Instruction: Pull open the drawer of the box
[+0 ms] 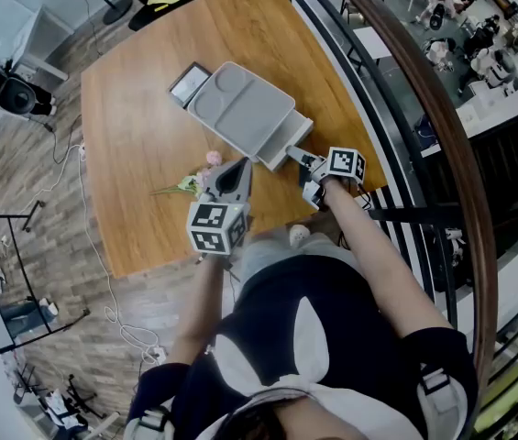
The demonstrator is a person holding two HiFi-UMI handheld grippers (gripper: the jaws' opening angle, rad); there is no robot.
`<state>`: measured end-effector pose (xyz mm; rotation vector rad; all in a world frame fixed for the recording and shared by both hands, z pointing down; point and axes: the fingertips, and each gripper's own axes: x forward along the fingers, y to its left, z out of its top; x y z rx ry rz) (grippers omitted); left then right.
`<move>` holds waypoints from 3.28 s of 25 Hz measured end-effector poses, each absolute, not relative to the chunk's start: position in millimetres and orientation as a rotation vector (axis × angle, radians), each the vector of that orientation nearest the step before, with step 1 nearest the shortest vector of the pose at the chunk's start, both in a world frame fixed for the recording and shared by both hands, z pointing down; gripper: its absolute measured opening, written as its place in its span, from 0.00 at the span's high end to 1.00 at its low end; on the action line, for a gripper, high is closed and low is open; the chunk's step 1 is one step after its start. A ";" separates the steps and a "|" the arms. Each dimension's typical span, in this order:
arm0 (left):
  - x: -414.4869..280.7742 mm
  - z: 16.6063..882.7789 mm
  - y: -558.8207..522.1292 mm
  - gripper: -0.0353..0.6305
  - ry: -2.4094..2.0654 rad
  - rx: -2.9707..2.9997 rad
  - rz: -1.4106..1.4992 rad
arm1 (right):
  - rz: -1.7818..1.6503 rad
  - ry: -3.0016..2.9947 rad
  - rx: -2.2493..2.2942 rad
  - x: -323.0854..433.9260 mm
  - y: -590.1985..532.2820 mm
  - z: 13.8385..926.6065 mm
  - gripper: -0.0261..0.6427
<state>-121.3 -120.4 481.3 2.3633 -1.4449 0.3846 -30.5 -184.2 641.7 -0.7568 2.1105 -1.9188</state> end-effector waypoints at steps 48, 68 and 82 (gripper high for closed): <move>-124.2 490.0 -111.8 0.92 -1.416 2.350 0.364 | -1.919 2.093 -0.797 -9.3 -168.7 644.0 0.73; -118.9 492.4 -100.5 0.92 -1.386 2.350 0.358 | -1.920 2.080 -0.830 1.8 -157.0 639.5 0.73; -118.0 495.1 -100.4 0.92 -1.377 2.355 0.350 | -1.912 2.051 -0.847 11.2 -152.9 640.2 0.75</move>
